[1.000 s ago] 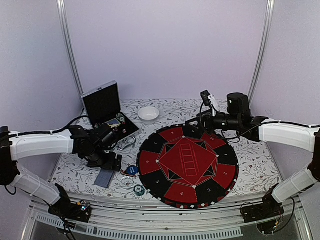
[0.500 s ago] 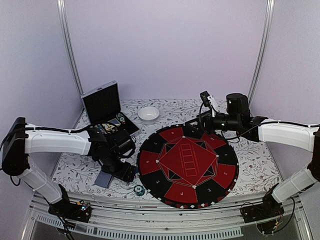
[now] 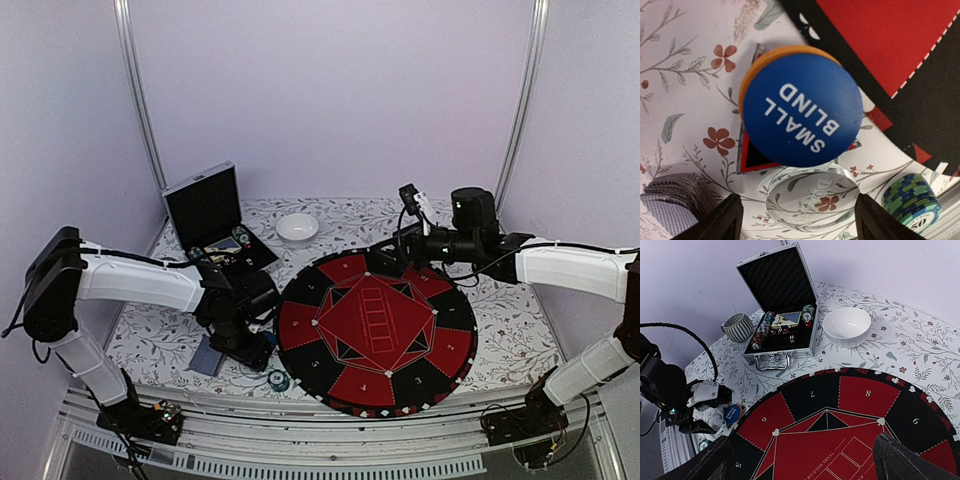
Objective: Distribute texas hold em gaming equipment
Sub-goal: Pick up the dealer button from the corner of the board.
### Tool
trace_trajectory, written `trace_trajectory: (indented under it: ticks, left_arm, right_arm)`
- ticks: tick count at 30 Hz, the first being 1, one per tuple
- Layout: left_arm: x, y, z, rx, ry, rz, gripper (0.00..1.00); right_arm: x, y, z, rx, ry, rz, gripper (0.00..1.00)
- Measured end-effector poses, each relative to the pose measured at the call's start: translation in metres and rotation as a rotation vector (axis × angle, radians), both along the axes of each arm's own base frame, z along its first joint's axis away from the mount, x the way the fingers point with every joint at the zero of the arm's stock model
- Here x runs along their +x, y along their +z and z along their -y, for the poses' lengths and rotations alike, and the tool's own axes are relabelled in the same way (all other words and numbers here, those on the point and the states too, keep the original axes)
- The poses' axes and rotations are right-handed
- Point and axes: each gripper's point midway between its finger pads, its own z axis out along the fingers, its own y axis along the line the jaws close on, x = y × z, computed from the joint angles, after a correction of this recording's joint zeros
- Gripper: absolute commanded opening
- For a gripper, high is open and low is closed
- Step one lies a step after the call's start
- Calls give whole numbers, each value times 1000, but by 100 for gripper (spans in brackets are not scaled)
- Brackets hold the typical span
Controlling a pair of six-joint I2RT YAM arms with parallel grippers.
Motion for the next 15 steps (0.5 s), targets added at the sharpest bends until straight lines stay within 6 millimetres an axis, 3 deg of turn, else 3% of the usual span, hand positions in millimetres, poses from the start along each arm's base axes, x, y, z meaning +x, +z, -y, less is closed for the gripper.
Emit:
trace_trajectory:
  ticks: [15]
  left_arm:
    - [4, -4, 11, -10, -17, -8, 82]
  right_arm:
    - [0, -6, -1, -11, 1, -14, 99]
